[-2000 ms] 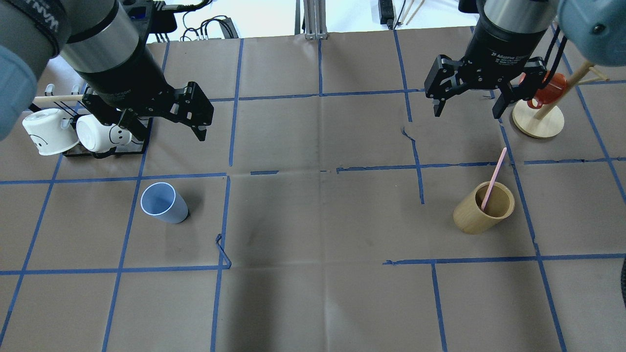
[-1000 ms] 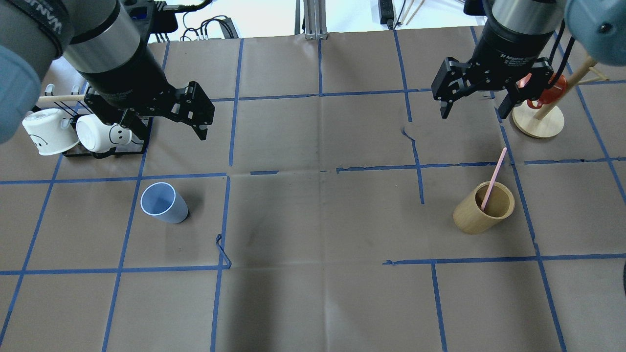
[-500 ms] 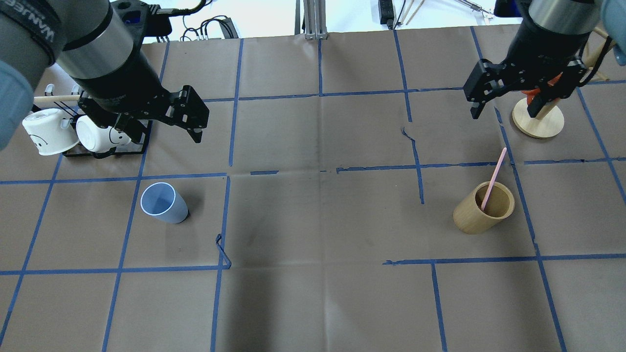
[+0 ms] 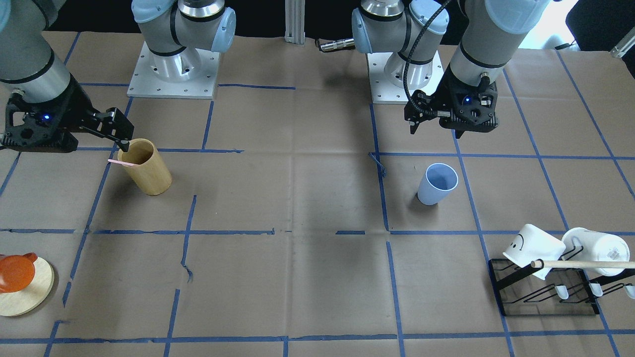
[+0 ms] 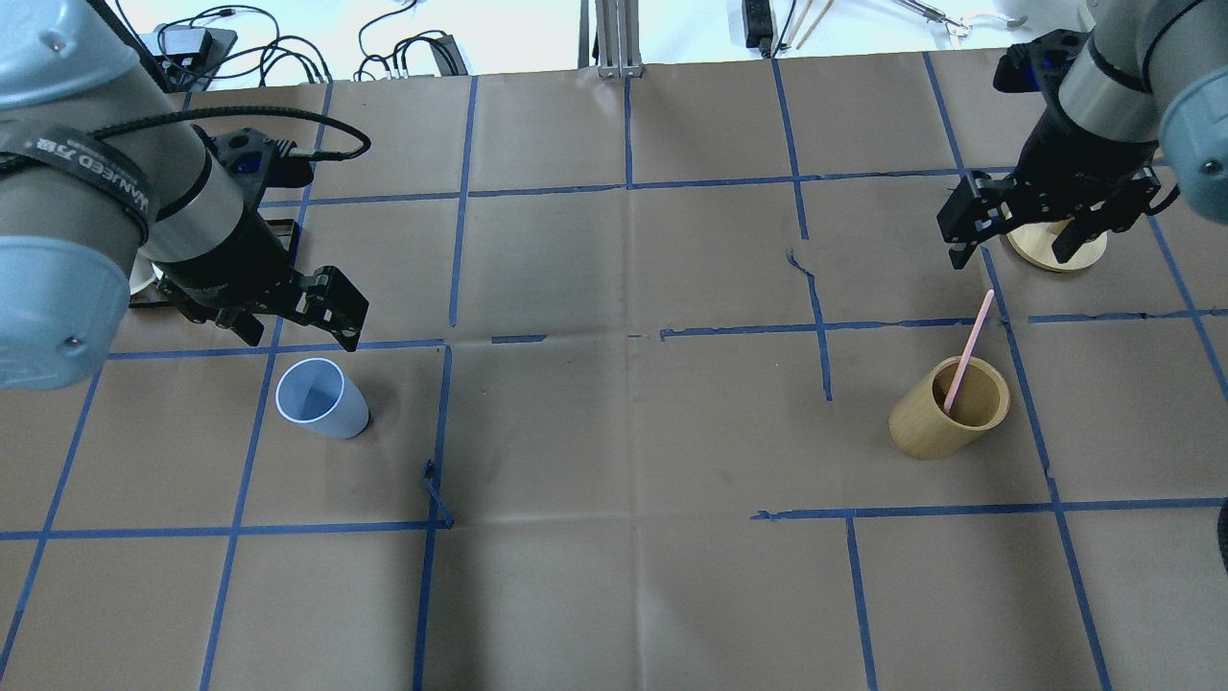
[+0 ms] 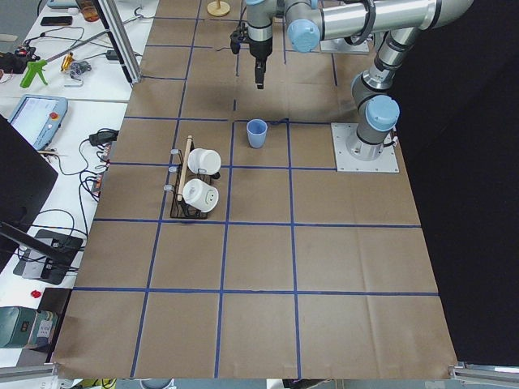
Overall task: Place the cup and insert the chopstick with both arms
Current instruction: 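Lower the left gripper onto the blue cup while the right descends to the chopstick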
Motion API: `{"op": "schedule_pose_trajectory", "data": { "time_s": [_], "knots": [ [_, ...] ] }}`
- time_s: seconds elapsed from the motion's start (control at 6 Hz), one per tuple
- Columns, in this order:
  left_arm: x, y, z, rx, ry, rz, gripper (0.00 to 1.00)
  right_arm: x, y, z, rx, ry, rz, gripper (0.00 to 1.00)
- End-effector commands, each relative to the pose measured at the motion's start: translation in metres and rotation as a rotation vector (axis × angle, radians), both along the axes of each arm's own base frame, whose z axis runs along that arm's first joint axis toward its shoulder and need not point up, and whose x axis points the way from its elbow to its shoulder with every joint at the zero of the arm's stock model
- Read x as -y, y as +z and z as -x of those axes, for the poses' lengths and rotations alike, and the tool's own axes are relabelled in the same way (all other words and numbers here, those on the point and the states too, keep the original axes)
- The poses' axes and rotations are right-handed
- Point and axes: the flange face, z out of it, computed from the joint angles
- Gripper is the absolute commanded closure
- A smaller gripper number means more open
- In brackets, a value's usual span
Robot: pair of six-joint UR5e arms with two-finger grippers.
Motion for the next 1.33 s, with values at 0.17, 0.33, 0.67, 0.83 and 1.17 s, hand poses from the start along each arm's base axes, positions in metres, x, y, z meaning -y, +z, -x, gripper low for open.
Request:
{"op": "schedule_pose_trajectory", "data": {
  "time_s": [0.17, 0.33, 0.67, 0.83, 1.17],
  "knots": [
    [0.002, -0.094, -0.027, 0.004, 0.002, 0.002, 0.06, -0.014, -0.056, 0.021, 0.002, 0.015, 0.023, 0.00],
    [0.009, -0.112, -0.028, -0.005, 0.004, -0.024, 0.06, -0.017, -0.061, 0.019, 0.013, 0.012, 0.017, 0.00],
    [0.013, -0.130, -0.029, -0.008, 0.006, -0.066, 0.41, -0.019, -0.062, 0.018, 0.015, 0.015, 0.004, 0.31],
    [0.014, -0.136, -0.030, -0.009, 0.008, -0.081, 0.63, -0.019, -0.062, 0.018, 0.015, 0.016, 0.004, 0.61],
    [0.020, -0.135, -0.031, -0.007, 0.008, -0.071, 0.98, -0.018, -0.058, 0.018, 0.014, 0.016, 0.012, 0.92]
  ]
}}
